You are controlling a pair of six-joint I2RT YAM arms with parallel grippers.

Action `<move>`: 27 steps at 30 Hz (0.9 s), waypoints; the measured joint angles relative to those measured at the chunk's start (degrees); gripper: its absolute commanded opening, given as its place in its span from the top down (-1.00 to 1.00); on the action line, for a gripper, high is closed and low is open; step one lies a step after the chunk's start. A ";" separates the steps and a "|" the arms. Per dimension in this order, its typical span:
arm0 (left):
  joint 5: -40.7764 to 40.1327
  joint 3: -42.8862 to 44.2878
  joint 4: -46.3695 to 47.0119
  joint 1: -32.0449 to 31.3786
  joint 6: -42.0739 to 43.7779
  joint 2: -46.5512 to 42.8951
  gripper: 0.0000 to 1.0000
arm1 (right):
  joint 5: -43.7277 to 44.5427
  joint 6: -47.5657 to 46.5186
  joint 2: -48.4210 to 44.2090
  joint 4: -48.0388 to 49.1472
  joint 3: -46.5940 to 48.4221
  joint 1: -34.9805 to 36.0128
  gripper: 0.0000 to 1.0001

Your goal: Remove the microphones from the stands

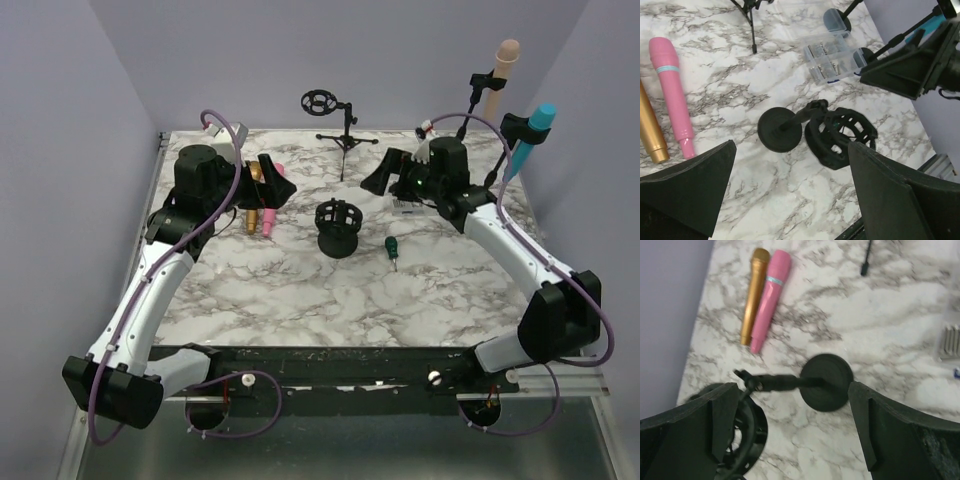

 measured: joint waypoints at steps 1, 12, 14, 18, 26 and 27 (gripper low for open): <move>-0.39 -0.63 0.00 0.00 0.37 0.00 -0.97 | 1.36 0.04 -1.88 0.44 -2.80 0.00 -0.96; -1.25 -1.29 1.64 0.11 0.94 -1.11 -0.97 | 6.38 4.55 -2.99 9.38 -29.27 6.29 -0.46; -1.25 -1.42 1.75 0.11 0.96 -1.27 -0.97 | 6.08 7.02 -2.89 13.53 -30.99 7.76 -0.40; -1.25 -1.46 1.77 0.11 0.94 -1.44 -0.97 | 5.42 12.09 -0.68 21.59 -31.87 9.70 -0.33; -1.25 -1.79 1.77 0.11 0.94 -1.75 -0.97 | 5.01 22.95 6.54 33.99 -33.81 11.06 -0.27; -1.25 -1.84 1.77 0.11 0.94 -1.75 -0.97 | 4.94 24.09 7.63 35.08 -33.94 11.21 -0.25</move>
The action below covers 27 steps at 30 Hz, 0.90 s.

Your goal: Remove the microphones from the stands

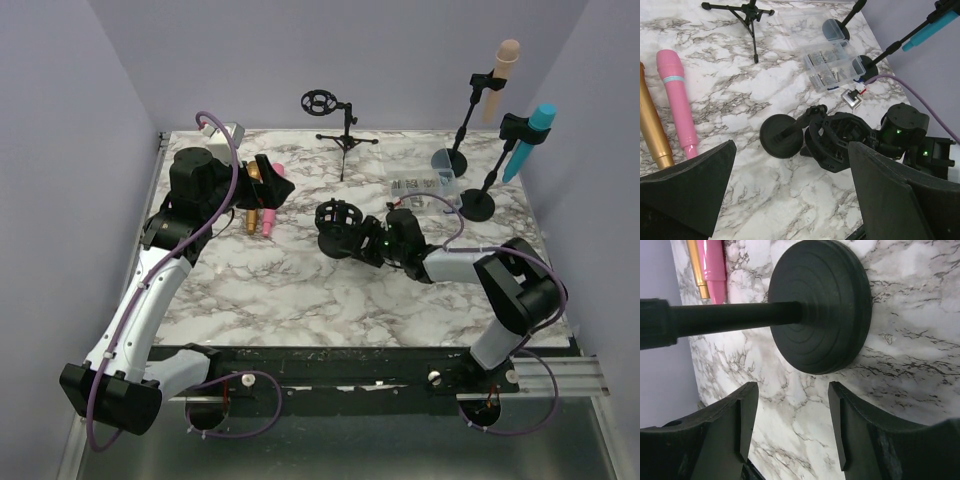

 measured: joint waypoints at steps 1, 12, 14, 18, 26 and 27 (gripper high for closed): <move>0.00 0.00 0.00 0.00 0.00 0.00 -0.97 | -0.07 1.09 1.07 0.98 -0.04 0.17 -0.21; -0.04 -0.20 0.00 0.00 0.02 -0.24 -0.97 | 1.75 14.69 7.63 9.49 -1.29 5.55 -0.06; -0.04 -0.28 -0.02 0.00 0.02 -0.28 -0.97 | 2.36 16.44 8.13 10.99 -1.62 6.82 -0.06; -0.04 -0.48 -0.02 0.07 0.02 -0.46 -0.97 | 3.41 19.76 9.99 15.32 -2.21 8.13 -0.05; -0.26 -0.50 -0.02 0.26 0.00 -1.40 -0.97 | 6.80 24.55 14.95 22.80 -0.79 8.15 -0.07; -0.31 -0.50 0.00 0.26 0.02 -1.46 -0.97 | 7.02 24.94 15.58 23.10 -0.17 8.11 -0.07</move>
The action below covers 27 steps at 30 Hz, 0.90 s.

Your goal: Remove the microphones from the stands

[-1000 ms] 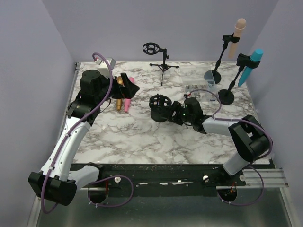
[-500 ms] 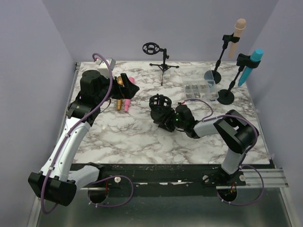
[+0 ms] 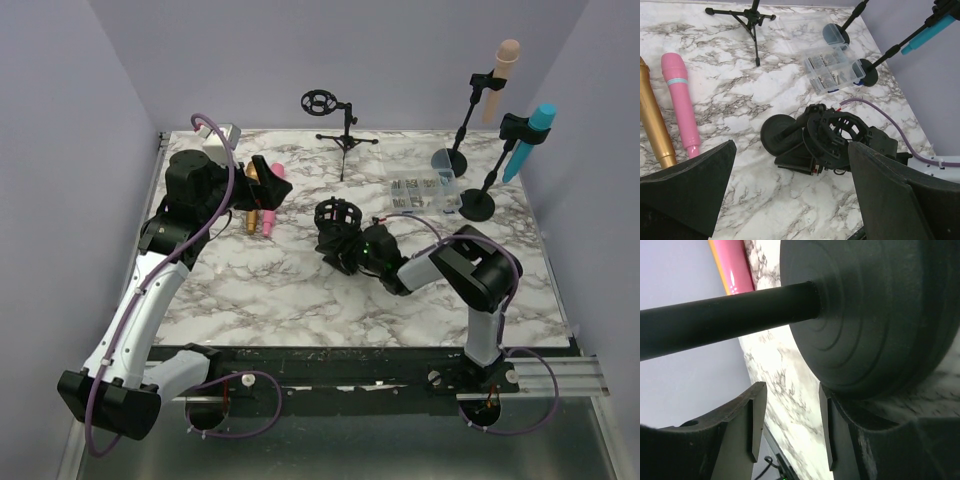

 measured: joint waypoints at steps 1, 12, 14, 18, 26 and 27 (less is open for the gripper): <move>-0.07 0.00 0.00 0.02 -0.02 -0.09 -0.97 | 0.17 0.42 0.55 0.17 0.61 -0.02 -0.08; -0.76 0.00 -0.02 0.24 0.00 -0.74 -0.97 | 0.74 0.35 5.88 -1.18 8.59 -5.88 -0.09; -0.81 0.00 -0.02 0.39 0.00 -0.81 -0.97 | -0.68 -1.22 7.69 -2.32 11.80 -7.91 -0.10; -0.81 0.00 0.00 0.50 -0.02 -0.81 -0.97 | -3.85 -4.76 11.30 -4.22 18.01 -11.45 -0.10; -0.79 -0.02 0.00 1.57 -0.04 -0.81 -0.97 | -8.90 -10.38 15.63 -10.08 27.50 -15.32 -0.10; -0.76 -0.02 0.00 1.66 -0.04 -0.81 -0.97 | -9.57 -10.93 16.39 -10.75 28.94 -15.63 -0.10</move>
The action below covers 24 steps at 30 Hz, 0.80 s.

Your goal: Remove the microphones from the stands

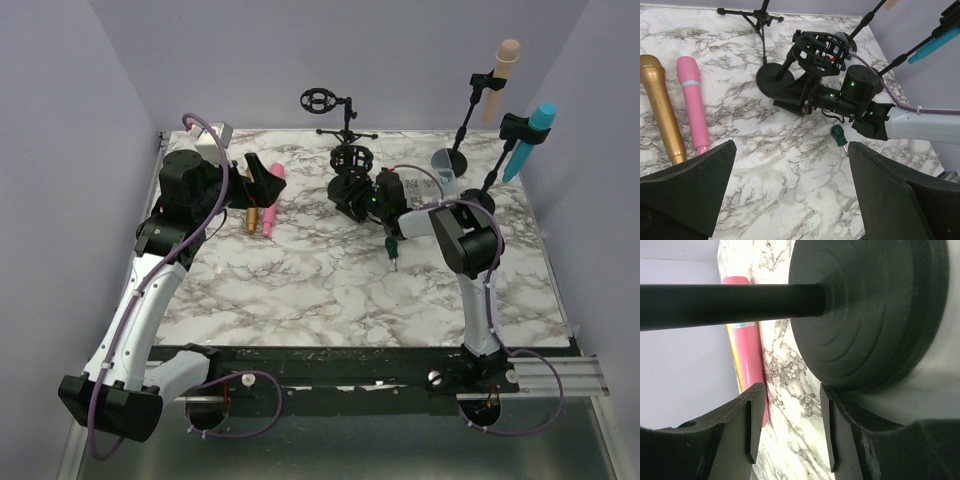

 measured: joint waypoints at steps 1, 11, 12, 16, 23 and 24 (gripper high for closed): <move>0.00 0.00 0.00 0.28 0.00 0.02 -0.97 | -0.59 -0.68 0.70 -0.48 1.29 -0.26 -0.11; 0.31 -0.20 0.63 2.91 -0.37 1.14 -0.97 | -3.15 -4.90 -3.72 -1.90 -3.32 -0.83 -0.32; 0.31 -0.22 0.83 3.19 -0.35 1.49 -0.97 | -3.23 -5.60 -5.40 -2.93 -4.85 -0.83 -0.34; 0.92 -0.24 1.51 4.42 0.02 3.32 -0.93 | -3.89 -10.21 -12.15 -11.15 -8.79 -0.83 -0.50; 6.43 -0.24 4.07 9.57 0.48 7.93 -0.90 | -1.55 -25.40 -29.03 -33.29 -12.28 -0.76 -0.89; 6.67 -0.24 4.31 10.27 0.52 8.20 -0.90 | -0.09 -27.96 -31.56 -35.76 -12.28 -0.74 -0.93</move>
